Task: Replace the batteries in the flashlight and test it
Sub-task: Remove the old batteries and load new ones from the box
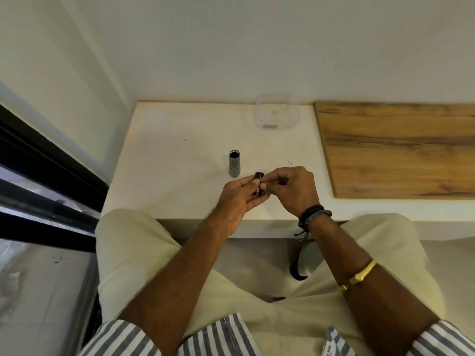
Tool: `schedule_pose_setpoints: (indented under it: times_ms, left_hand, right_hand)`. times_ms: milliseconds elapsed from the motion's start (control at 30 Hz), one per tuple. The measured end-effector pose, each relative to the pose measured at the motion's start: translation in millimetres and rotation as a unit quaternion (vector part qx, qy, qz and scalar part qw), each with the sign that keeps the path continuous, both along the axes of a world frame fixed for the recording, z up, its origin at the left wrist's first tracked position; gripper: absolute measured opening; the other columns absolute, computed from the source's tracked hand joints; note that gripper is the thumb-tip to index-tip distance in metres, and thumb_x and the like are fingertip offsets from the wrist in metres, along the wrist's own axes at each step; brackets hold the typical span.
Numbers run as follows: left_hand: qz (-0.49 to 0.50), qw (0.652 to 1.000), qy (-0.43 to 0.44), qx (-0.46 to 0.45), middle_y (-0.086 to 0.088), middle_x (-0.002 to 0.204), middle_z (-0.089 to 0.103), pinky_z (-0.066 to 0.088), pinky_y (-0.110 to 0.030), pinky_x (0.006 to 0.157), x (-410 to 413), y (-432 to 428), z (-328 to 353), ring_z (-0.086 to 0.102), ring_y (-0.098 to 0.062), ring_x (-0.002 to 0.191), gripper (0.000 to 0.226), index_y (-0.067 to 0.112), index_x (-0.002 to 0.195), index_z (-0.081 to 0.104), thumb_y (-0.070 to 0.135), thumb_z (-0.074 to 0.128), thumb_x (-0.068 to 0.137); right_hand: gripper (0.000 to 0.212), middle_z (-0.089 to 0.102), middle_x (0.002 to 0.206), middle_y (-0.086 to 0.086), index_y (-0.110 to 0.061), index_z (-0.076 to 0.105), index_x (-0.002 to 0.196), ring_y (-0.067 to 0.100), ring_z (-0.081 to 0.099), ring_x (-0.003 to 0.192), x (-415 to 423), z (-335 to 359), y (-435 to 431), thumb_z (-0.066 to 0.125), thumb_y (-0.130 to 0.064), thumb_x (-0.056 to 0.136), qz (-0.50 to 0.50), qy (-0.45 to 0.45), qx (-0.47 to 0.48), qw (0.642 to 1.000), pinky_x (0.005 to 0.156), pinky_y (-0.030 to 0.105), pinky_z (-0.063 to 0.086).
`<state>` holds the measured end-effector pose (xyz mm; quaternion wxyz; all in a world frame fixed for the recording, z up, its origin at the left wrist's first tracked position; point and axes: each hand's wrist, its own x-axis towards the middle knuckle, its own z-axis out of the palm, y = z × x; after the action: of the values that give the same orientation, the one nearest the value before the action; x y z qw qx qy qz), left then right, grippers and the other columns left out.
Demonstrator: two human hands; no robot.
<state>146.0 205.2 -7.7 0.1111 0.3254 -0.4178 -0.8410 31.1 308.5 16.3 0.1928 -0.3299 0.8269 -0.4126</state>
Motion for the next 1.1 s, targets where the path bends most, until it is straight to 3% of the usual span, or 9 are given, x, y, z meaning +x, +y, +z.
schedule_pose_setpoints:
  times_ms: [133, 267, 467, 567, 667, 700, 833, 1100]
  left_hand:
    - [0.038, 0.999, -0.026, 0.009, -0.021, 0.109, 0.073, 0.058, -0.038, 0.092, 0, -4, -5, 0.072, -0.033, 0.101, 0.031, -0.005, 0.128, 0.057, 0.007, 0.056, 0.099]
    - [0.066, 0.994, -0.041, 0.072, -0.027, 0.105, 0.072, 0.061, -0.036, 0.081, -4, -8, -10, 0.073, -0.037, 0.097, 0.030, -0.010, 0.125, 0.055, 0.006, 0.054, 0.100]
    - [0.062, 0.995, -0.032, 0.070, -0.025, 0.103, 0.073, 0.061, -0.035, 0.080, -8, -11, -15, 0.073, -0.037, 0.097, 0.027, -0.009, 0.121, 0.059, 0.006, 0.055, 0.099]
    - [0.064, 0.993, -0.013, 0.099, -0.027, 0.106, 0.072, 0.060, -0.034, 0.082, -11, -13, -18, 0.071, -0.039, 0.100, 0.029, -0.010, 0.123, 0.056, 0.006, 0.055, 0.099]
    - [0.057, 0.989, 0.012, 0.135, -0.026, 0.112, 0.071, 0.059, -0.033, 0.083, -12, -15, -20, 0.069, -0.037, 0.106, 0.031, -0.007, 0.126, 0.054, 0.009, 0.054, 0.100]
    - [0.054, 0.988, 0.019, 0.146, -0.025, 0.114, 0.070, 0.059, -0.033, 0.084, -13, -16, -21, 0.069, -0.037, 0.108, 0.031, -0.006, 0.127, 0.054, 0.010, 0.053, 0.100]
    - [0.061, 0.979, 0.027, 0.192, -0.026, 0.117, 0.069, 0.059, -0.033, 0.082, -14, -19, -26, 0.068, -0.037, 0.109, 0.033, -0.006, 0.128, 0.053, 0.012, 0.052, 0.101]
    - [0.062, 0.972, 0.036, 0.224, -0.027, 0.120, 0.067, 0.059, -0.040, 0.086, -16, -19, -26, 0.068, -0.036, 0.111, 0.032, -0.004, 0.130, 0.051, 0.013, 0.045, 0.104]
  right_hand:
    - [0.010, 0.076, 0.079, -0.009, -0.016, 0.081, 0.090, 0.005, 0.073, 0.071, -15, 1, -10, 0.080, -0.009, 0.084, -0.035, -0.047, -0.027, 0.998, 0.072, 0.013, 0.057]
    - [0.010, 0.078, 0.081, -0.003, -0.015, 0.080, 0.089, 0.009, 0.076, 0.073, -50, 9, -34, 0.079, -0.007, 0.084, -0.086, -0.072, -0.059, 0.992, 0.071, 0.019, 0.061]
    - [0.009, 0.079, 0.090, 0.003, -0.016, 0.080, 0.092, 0.019, 0.075, 0.085, -126, 12, -93, 0.075, -0.011, 0.086, -0.096, 0.037, 0.007, 0.995, 0.081, 0.033, 0.062]
    - [0.012, 0.079, 0.098, 0.002, -0.019, 0.081, 0.093, 0.018, 0.073, 0.094, -160, 9, -121, 0.075, -0.014, 0.085, -0.069, 0.109, 0.082, 0.988, 0.088, 0.031, 0.059]
    - [0.014, 0.077, 0.096, -0.004, -0.024, 0.082, 0.090, 0.013, 0.067, 0.086, -181, 5, -143, 0.073, -0.014, 0.084, -0.027, 0.152, 0.162, 0.975, 0.065, 0.018, 0.052]
    - [0.015, 0.077, 0.096, -0.004, -0.023, 0.082, 0.090, 0.013, 0.067, 0.086, -186, 2, -150, 0.073, -0.012, 0.084, -0.002, 0.163, 0.189, 0.968, 0.065, 0.017, 0.051]
    - [0.022, 0.077, 0.106, 0.002, -0.023, 0.082, 0.090, 0.027, 0.069, 0.100, -198, -9, -170, 0.069, -0.006, 0.085, 0.087, 0.186, 0.276, 0.939, 0.093, 0.037, 0.058]
    - [0.024, 0.075, 0.113, 0.002, -0.025, 0.082, 0.095, 0.029, 0.067, 0.104, -206, -19, -176, 0.066, -0.008, 0.088, 0.144, 0.209, 0.301, 0.919, 0.092, 0.036, 0.056]
